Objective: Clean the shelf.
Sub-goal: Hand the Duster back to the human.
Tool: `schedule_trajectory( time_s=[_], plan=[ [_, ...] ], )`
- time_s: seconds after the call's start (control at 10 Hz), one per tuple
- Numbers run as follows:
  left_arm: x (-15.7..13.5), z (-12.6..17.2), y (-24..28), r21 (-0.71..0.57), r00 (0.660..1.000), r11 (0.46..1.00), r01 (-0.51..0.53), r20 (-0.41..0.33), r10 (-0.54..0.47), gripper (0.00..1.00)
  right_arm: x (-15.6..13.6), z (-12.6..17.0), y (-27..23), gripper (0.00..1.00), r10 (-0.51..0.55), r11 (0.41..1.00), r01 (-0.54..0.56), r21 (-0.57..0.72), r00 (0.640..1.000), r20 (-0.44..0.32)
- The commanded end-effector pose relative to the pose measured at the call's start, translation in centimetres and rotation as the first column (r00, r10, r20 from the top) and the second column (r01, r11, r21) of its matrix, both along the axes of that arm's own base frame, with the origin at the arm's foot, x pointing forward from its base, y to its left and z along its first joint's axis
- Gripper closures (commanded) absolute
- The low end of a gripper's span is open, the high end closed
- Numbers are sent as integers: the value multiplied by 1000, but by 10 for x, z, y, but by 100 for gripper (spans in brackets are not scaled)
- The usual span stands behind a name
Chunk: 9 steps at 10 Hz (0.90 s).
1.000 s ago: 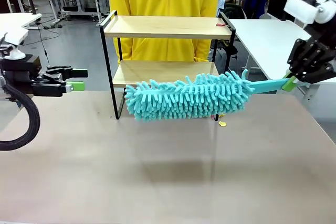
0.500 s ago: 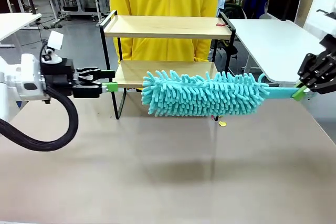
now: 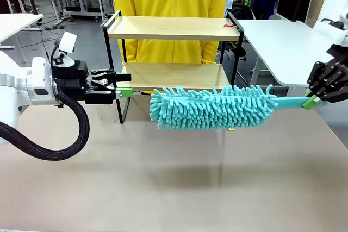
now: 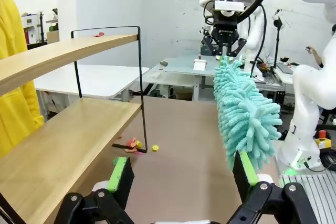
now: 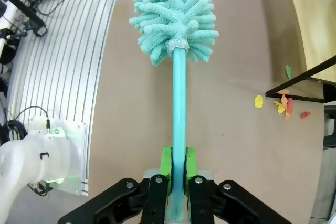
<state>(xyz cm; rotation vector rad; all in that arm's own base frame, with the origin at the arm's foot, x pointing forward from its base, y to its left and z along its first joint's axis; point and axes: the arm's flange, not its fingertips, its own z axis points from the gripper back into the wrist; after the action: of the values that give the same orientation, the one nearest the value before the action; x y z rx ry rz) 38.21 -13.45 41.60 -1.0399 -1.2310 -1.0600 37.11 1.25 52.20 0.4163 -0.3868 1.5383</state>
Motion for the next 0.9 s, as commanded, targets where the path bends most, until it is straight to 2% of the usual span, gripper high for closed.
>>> schedule_trajectory(
  time_s=[0.0, 0.6, 0.8],
  plan=[
    [-43, -20, 20, -22, 999, 999, 35, 6, -35, 0, 0, 1, -3, 87, -4, 1000, 4, 17, 1000, 1],
    [-57, -29, -4, -36, 975, 976, 215, 63, -213, 0, 0, 1, -3, 87, -4, 1000, 4, 17, 1000, 1],
    [-59, -29, -15, -28, 971, 972, 233, 59, -231, 0, 0, 1, -3, 87, -4, 1000, 4, 17, 1000, 1]
  ],
)
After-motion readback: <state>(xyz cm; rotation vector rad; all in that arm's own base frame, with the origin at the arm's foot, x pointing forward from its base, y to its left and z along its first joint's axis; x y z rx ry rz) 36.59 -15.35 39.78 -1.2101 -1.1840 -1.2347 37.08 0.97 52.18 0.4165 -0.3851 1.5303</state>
